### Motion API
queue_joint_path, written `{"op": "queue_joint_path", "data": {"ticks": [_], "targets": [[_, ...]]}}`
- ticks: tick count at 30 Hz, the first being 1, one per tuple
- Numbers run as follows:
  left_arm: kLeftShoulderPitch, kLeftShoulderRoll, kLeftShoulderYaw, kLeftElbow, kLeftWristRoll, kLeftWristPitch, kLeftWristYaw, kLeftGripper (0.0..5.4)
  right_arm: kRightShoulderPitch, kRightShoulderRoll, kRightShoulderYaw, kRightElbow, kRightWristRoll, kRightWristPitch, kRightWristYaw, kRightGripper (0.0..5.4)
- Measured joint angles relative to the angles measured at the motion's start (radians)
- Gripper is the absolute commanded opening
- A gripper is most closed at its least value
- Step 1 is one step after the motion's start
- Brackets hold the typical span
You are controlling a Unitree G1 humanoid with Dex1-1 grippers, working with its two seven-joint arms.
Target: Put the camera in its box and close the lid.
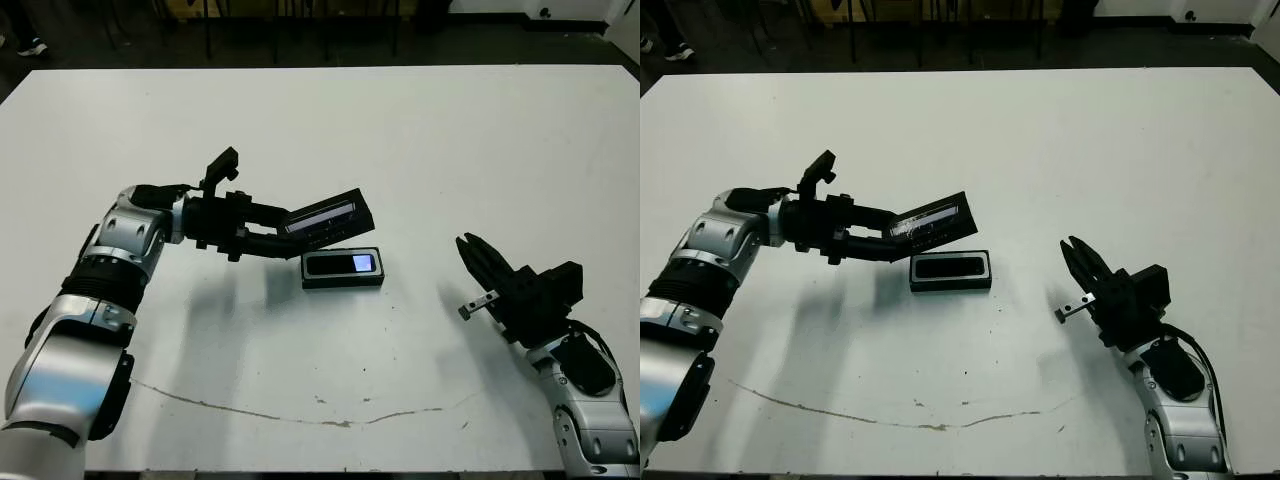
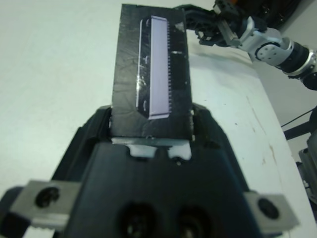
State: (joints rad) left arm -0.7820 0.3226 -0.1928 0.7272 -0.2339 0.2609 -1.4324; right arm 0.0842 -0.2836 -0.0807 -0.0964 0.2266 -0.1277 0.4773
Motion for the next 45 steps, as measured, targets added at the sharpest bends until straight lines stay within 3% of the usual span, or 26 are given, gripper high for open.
{"op": "queue_joint_path", "data": {"ticks": [24, 45], "targets": [[-0.050, -0.064, -0.050, 0.162, 0.125, -0.043, 0.008, 2.66, -0.003, 0.000, 0.002, 0.024, -0.003, -0.034, 0.013, 0.00], [-0.061, -0.019, -0.152, 0.027, 0.175, -0.043, -0.076, 2.66, 0.005, 0.000, 0.002, -0.002, -0.009, -0.024, -0.002, 0.00]]}}
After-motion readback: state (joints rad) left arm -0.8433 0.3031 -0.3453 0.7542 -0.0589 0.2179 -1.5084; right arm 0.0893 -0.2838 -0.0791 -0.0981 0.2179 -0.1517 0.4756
